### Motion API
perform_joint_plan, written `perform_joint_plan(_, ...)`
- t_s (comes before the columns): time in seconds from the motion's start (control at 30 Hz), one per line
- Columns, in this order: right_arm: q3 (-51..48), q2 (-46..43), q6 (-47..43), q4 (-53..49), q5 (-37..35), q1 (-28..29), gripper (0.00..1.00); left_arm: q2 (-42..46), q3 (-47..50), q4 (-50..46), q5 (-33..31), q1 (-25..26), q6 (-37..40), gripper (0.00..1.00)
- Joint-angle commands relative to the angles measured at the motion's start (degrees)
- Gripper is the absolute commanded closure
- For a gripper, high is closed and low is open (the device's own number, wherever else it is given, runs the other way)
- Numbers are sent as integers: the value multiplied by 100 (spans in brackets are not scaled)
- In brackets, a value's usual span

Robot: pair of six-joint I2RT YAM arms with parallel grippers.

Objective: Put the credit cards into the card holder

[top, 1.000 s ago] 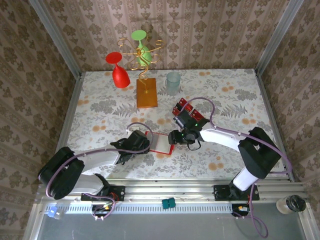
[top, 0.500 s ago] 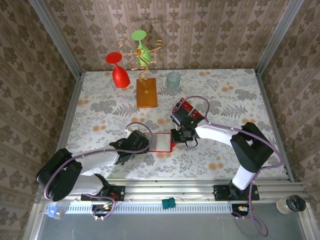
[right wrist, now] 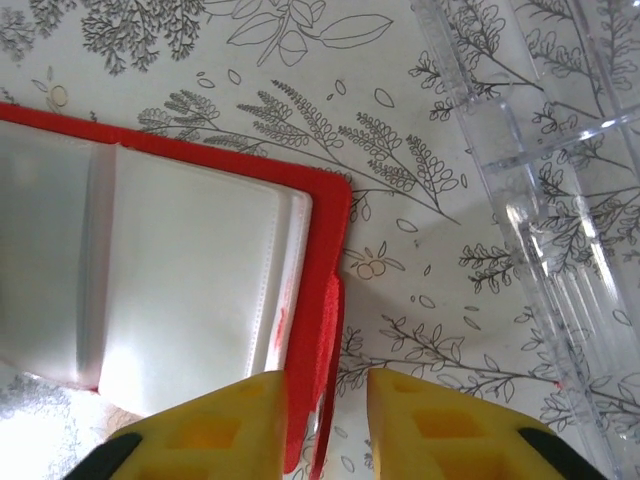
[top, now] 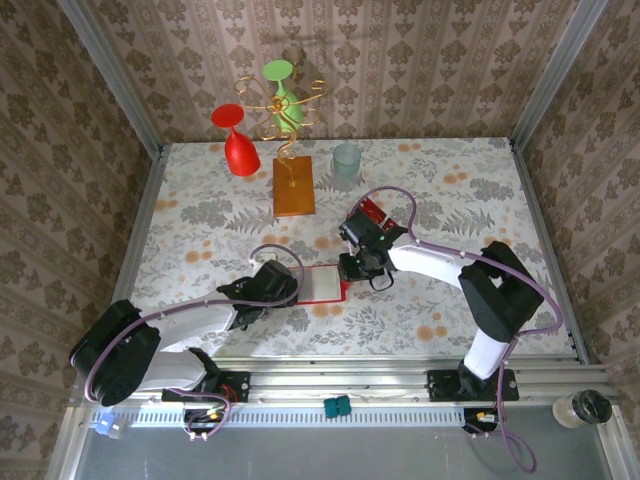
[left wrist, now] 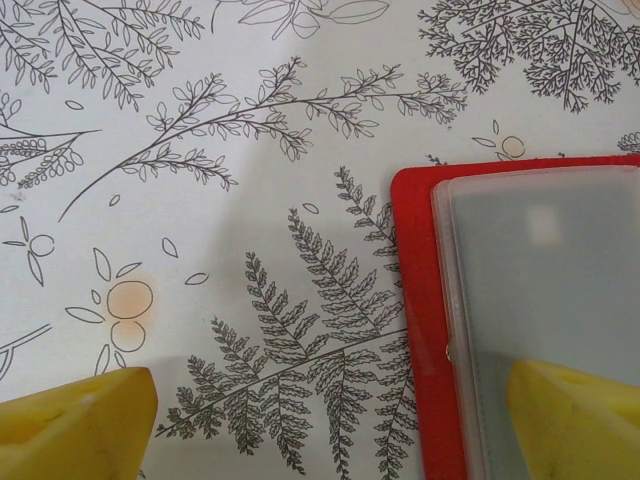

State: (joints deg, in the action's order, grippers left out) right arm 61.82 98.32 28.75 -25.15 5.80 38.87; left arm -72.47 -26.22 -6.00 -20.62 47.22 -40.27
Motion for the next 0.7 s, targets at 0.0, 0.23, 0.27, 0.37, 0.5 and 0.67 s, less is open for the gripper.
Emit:
perform_joint_plan(0.0,176,-446,-73,-378,3,-20,65,64,42,-120,-75,32,-57,8)
perform_joint_plan(0.23,728,-795,-619,-1227,-644,-369,55,171,-5,-134,-40,29,-75,8)
perform_joint_plan(0.27,788,-800,-752,-1361,-846,-439,54,193,-23,-150,-38,25,-66,8)
perform_joint_plan(0.37,980,-756,-1149,-1734,-1509,-568,54,250,-83,-208,-8,29,-44,8)
perform_joint_plan(0.5,1211,-610,-1610,-2065,-2085,-722,54,350,-103,-235,9,24,-42,7)
perform_joint_plan(0.67,1504,-378,-1946,-2331,-2490,-793,55,429,-105,-253,14,34,-56,7)
